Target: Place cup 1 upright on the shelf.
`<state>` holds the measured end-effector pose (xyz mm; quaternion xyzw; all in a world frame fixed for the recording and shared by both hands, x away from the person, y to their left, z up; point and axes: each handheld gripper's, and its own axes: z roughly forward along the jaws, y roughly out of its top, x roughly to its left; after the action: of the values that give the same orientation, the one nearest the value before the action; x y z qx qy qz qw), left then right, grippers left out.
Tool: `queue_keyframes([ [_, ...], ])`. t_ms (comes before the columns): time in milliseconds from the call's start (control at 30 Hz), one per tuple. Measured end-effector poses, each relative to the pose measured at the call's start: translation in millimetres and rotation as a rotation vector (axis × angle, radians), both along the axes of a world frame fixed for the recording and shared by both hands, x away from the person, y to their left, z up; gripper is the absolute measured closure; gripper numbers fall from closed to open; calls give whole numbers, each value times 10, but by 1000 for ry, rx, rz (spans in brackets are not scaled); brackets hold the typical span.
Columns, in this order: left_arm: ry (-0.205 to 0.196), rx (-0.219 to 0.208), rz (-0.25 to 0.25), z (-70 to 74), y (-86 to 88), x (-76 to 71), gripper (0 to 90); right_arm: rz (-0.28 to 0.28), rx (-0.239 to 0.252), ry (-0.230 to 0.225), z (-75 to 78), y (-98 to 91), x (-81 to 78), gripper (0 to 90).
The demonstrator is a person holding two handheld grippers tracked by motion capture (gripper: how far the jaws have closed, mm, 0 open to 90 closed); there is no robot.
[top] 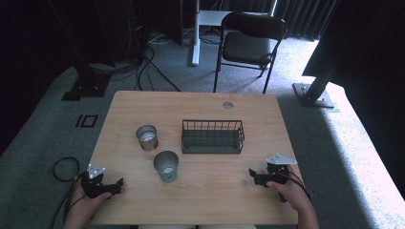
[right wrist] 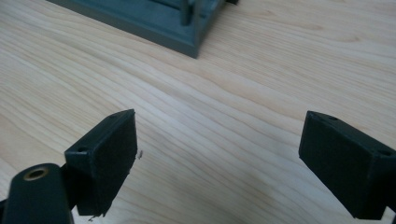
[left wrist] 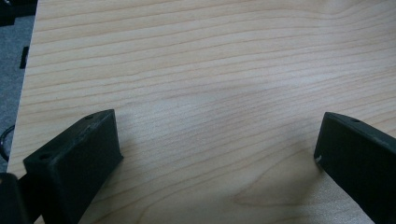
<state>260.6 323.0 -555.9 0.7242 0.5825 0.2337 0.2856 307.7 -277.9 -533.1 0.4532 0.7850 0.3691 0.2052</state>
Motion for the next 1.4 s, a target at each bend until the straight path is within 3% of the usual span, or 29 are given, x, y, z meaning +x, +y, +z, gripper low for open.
queue_keyframes([
  [1400, -1, -2, 1, -1, -1, 0, 8, 213, 66, -20, 82, 739, 57, 113],
])
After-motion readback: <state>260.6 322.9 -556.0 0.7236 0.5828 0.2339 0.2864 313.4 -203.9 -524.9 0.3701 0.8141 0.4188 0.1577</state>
